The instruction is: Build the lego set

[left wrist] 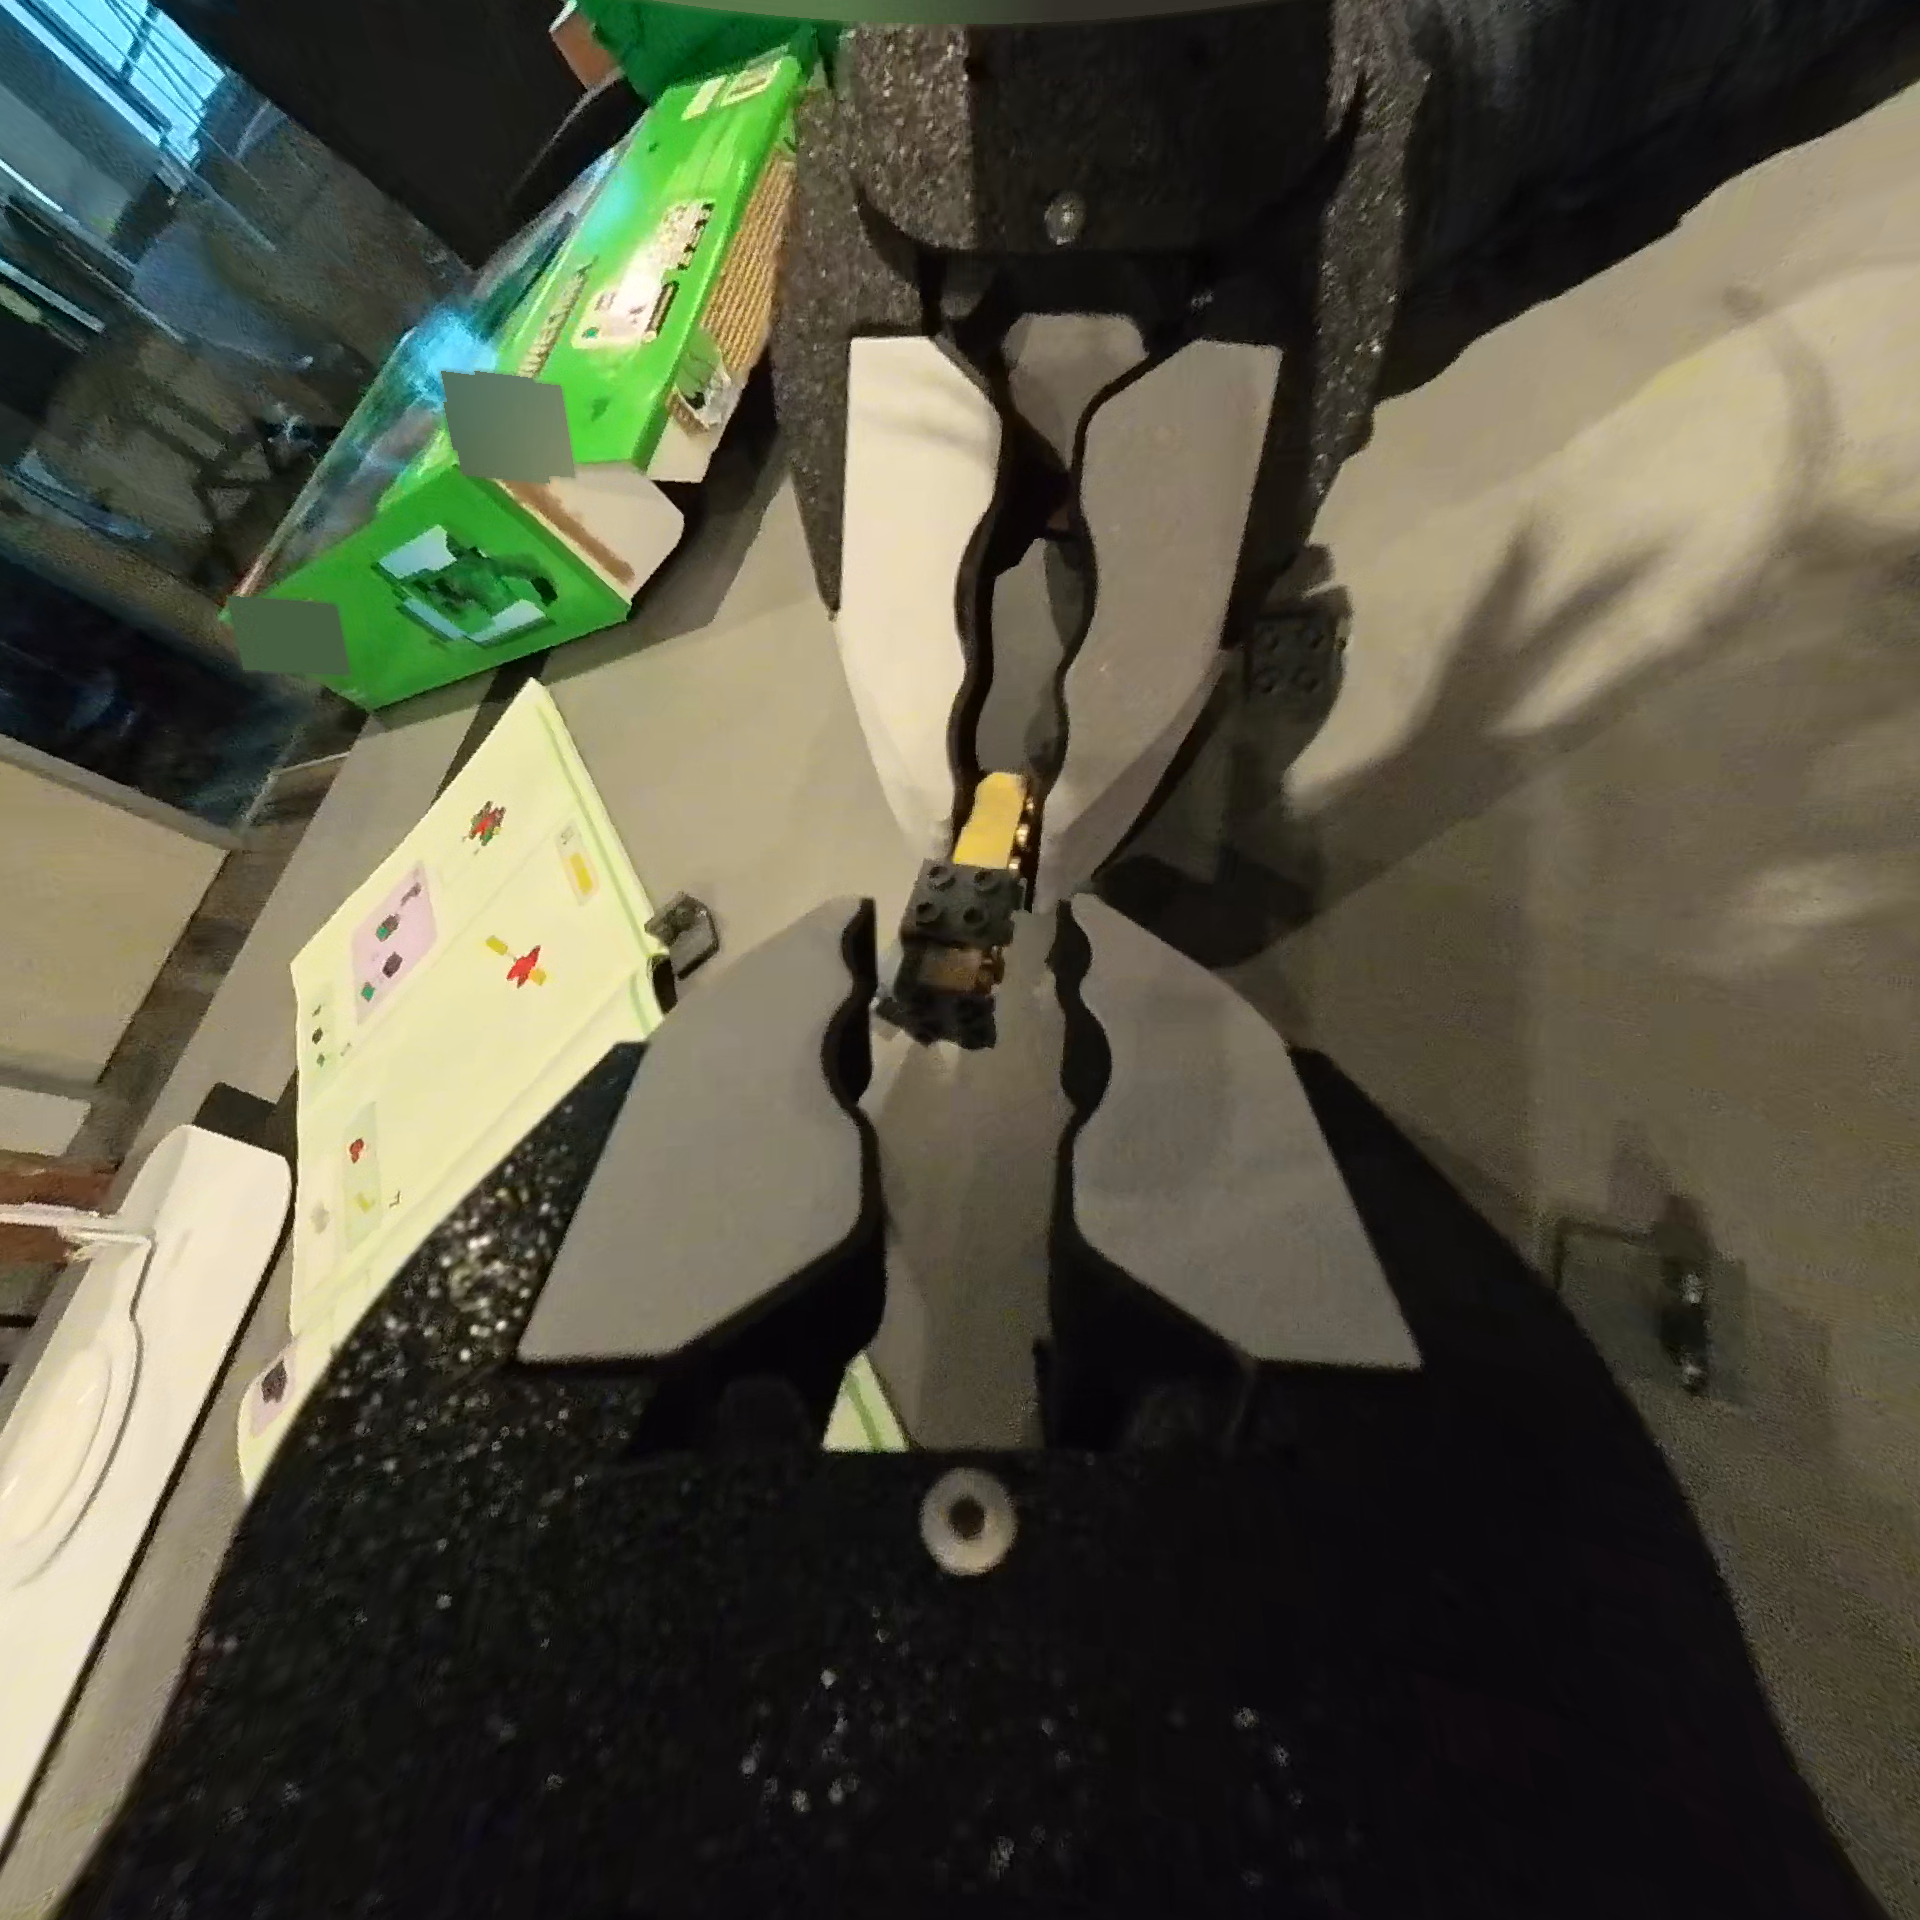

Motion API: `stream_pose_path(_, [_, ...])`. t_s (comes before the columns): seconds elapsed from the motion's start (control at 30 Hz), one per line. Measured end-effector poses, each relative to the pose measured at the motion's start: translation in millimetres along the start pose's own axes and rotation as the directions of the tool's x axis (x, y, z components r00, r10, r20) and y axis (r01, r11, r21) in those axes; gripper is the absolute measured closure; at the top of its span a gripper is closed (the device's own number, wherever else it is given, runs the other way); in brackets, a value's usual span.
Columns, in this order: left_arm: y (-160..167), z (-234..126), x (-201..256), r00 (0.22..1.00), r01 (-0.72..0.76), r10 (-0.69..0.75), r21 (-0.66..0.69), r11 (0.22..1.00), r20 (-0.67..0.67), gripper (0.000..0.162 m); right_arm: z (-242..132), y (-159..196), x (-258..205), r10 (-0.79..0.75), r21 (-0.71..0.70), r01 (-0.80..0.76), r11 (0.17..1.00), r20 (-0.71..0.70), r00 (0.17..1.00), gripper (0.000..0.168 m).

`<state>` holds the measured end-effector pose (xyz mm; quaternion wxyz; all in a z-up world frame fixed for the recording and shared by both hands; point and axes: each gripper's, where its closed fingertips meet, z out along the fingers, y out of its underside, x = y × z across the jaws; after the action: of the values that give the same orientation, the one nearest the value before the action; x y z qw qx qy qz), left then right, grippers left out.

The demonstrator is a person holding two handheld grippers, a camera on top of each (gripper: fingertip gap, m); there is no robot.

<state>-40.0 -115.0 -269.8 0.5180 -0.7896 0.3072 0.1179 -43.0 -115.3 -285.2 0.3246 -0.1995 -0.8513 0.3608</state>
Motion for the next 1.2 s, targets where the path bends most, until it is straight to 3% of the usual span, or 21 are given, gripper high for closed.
stream_pose_path(0.03, [0,0,1,1.0,-0.012,0.012,-0.001,1.0,-0.001,0.13,0,0,0,-0.001,0.0,0.001,1.0,0.0,1.0,0.156])
stream_pose_path(0.23, [1,1,-1,0.999,-0.049,0.049,-0.001,0.999,0.021,0.141,0,0,-1,-0.009,0.003,0.009,1.0,0.001,1.0,0.156])
stream_pose_path(0.6, [1,1,1,0.999,-0.028,0.028,-0.005,1.0,-0.02,0.144,-1,-1,-2,-0.013,0.002,0.013,1.0,0.002,1.0,0.156])
stream_pose_path(0.73, [1,1,0,0.999,-0.032,0.032,-0.006,0.999,-0.004,0.142,-1,-1,-2,-0.01,0.002,0.01,1.0,0.002,1.0,0.156])
stream_pose_path(0.83, [2,0,-3,0.999,-0.037,0.037,-0.014,0.999,0.015,0.126,-1,-1,-2,-0.014,0.004,0.014,1.0,-0.001,1.0,0.156])
stream_pose_path(0.93, [4,-6,-5,0.999,-0.045,0.045,-0.007,0.999,0.008,0.124,-2,-2,-3,-0.016,0.009,0.016,1.0,0.003,1.0,0.156])
stream_pose_path(1.13, [5,-12,-5,1.0,0.003,-0.002,0.029,1.0,-0.031,0.131,-9,-9,-1,0.016,0.081,-0.017,0.997,0.02,1.0,0.156])
stream_pose_path(1.2, [1,-12,-4,1.0,-0.007,0.009,0.052,0.999,-0.024,0.142,-13,-13,0,0.037,0.121,-0.04,0.992,0.028,0.999,0.156])
